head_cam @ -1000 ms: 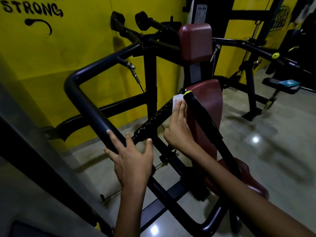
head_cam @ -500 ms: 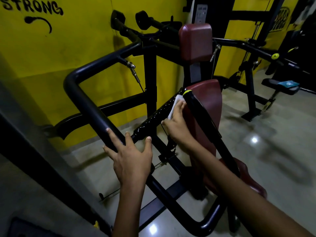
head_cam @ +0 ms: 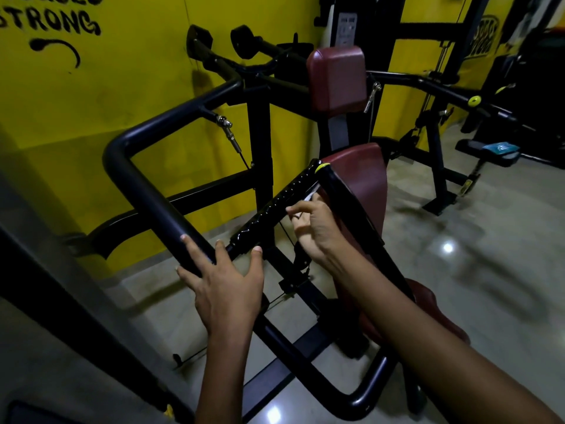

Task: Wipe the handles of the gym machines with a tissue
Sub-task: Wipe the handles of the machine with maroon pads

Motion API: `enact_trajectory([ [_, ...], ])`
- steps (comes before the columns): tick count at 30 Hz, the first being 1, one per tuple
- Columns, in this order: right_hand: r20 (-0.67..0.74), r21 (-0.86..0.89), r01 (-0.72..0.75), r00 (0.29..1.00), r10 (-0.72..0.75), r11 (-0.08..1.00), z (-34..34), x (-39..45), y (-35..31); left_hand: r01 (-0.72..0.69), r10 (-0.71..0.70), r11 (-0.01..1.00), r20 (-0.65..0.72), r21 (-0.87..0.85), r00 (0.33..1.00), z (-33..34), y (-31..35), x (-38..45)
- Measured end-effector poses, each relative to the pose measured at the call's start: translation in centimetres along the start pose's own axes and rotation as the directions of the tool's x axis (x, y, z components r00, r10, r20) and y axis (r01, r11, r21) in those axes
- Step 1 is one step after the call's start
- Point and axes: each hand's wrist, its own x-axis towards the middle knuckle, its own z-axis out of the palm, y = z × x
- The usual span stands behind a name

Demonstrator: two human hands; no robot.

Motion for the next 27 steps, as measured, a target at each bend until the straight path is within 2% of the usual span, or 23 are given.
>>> enact_trajectory([
  [3, 0.019, 0.049, -0.092, 0.996, 0.091, 0.995, -0.8, 0.2, -0.1, -0.003, 0.003, 1.000, 0.001, 0.000, 1.000, 0.0, 0.1, 0.0],
  [8, -0.105, -0.069, -0.080, 0.992, 0.072, 0.994, -1.2, -0.6, -0.2, -0.007, 0.007, 1.000, -0.004, -0.004, 1.000, 0.0, 0.1, 0.0],
  [11, -0.122, -0.252, -0.061, 0.992, 0.031, 0.966, -1.6, -1.9, -0.3, -0.004, 0.004, 1.000, -0.003, -0.009, 1.000, 0.0, 0.1, -0.1],
  [14, -0.075, -0.464, 0.011, 0.996, -0.052, 0.886, -2.4, -2.8, 0.3, 0.002, -0.003, 1.000, -0.008, -0.012, 1.000, 0.0, 0.2, 0.0],
  [18, 0.021, -0.580, 0.237, 0.961, -0.277, 0.780, -2.5, -3.1, 0.3, -0.001, 0.000, 1.000, -0.018, -0.029, 1.000, 0.0, 0.1, 0.0],
  [19, 0.071, -0.632, 0.337, 0.922, -0.381, 0.698, -2.2, -3.3, 0.1, -0.001, 0.001, 1.000, -0.020, -0.032, 1.000, 0.0, 0.1, 0.0],
  [20, 0.143, -0.694, 0.444, 0.857, -0.496, 0.567, -1.9, -3.4, 0.1, -0.001, 0.000, 0.999, -0.021, -0.032, 1.000, 0.0, 0.1, 0.0],
  [22, 0.349, -0.767, 0.611, 0.652, -0.673, 0.195, -1.5, -3.0, 0.0, 0.001, -0.002, 1.000, -0.022, -0.031, 1.000, 0.1, 0.0, 0.0],
  [23, 0.465, -0.774, 0.633, 0.550, -0.694, -0.017, -1.4, -2.4, 0.0, 0.002, -0.003, 1.000, -0.024, -0.028, 1.000, 0.0, 0.0, 0.0],
  [24, 0.570, -0.762, 0.613, 0.484, -0.664, -0.208, -1.4, -1.7, 0.2, 0.002, -0.003, 1.000, -0.025, -0.024, 1.000, 0.1, 0.0, 0.0],
  [25, 0.646, -0.742, 0.570, 0.467, -0.604, -0.353, -1.4, -1.0, 0.5, 0.003, -0.003, 1.000, -0.024, -0.021, 1.000, 0.0, 0.1, 0.0],
  [26, 0.684, -0.727, 0.526, 0.498, -0.533, -0.441, -1.5, -0.4, 1.1, 0.003, -0.003, 1.000, -0.021, -0.020, 1.000, 0.0, 0.1, 0.0],
  [27, 0.682, -0.730, 0.494, 0.560, -0.470, -0.472, -1.5, -0.1, 1.7, 0.003, -0.003, 1.000, -0.019, -0.021, 1.000, 0.0, 0.2, -0.1],
])
